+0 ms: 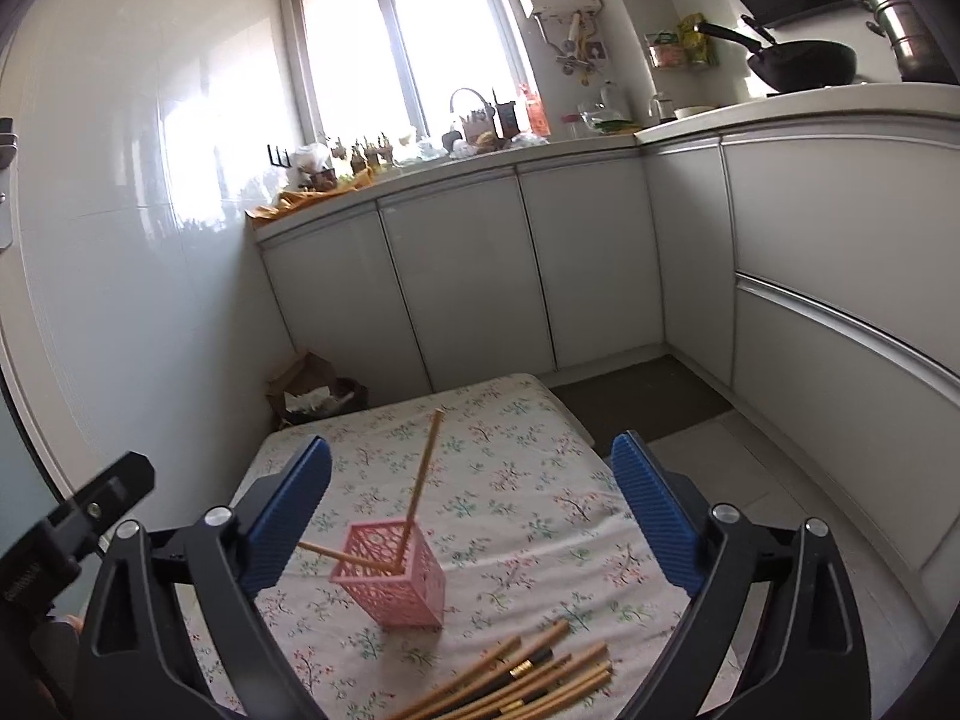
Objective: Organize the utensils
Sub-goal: 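Lower both chopsticks into the pink holder and open both tools, then grasp another chopstick from the pile with the left tool while the right tool grasps one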
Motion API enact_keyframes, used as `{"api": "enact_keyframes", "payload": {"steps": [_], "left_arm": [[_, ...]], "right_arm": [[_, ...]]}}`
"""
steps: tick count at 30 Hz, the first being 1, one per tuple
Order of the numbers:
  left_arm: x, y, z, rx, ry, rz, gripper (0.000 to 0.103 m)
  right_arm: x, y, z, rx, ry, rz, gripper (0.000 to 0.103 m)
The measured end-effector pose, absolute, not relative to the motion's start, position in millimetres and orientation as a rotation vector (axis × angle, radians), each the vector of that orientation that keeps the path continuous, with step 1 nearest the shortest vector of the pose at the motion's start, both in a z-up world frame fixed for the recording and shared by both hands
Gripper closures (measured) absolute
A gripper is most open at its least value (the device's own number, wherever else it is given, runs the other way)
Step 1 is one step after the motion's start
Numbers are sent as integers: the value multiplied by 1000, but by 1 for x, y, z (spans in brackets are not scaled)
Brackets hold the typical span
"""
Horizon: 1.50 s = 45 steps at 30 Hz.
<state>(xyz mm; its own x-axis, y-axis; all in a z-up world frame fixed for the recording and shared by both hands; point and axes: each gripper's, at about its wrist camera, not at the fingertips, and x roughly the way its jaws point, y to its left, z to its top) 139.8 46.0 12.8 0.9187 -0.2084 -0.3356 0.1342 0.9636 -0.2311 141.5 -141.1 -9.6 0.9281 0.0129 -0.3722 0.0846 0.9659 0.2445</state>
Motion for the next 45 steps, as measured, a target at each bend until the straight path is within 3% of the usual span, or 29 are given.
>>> {"api": "enact_keyframes", "payload": {"steps": [23, 31, 35, 42, 44, 45], "left_arm": [[117, 26, -12, -131, 480, -212, 7], [144, -22, -78, 11, 908, -403, 7], [164, -62, -108, 111, 1066, -469, 7], [240, -119, -138, 212, 1268, -464, 7], [262, -124, -147, 196, 1338, -452, 16], [275, -128, -155, 184, 1385, -445, 26]], "right_arm": [[83, -156, -26, 238, 426, -47, 7], [56, -202, -118, 217, 713, -131, 7], [62, -232, -161, 377, 909, -148, 7], [64, -263, -179, 575, 955, -153, 7], [67, -268, -186, 625, 975, -149, 7], [69, -271, -189, 652, 984, -144, 7]]}}
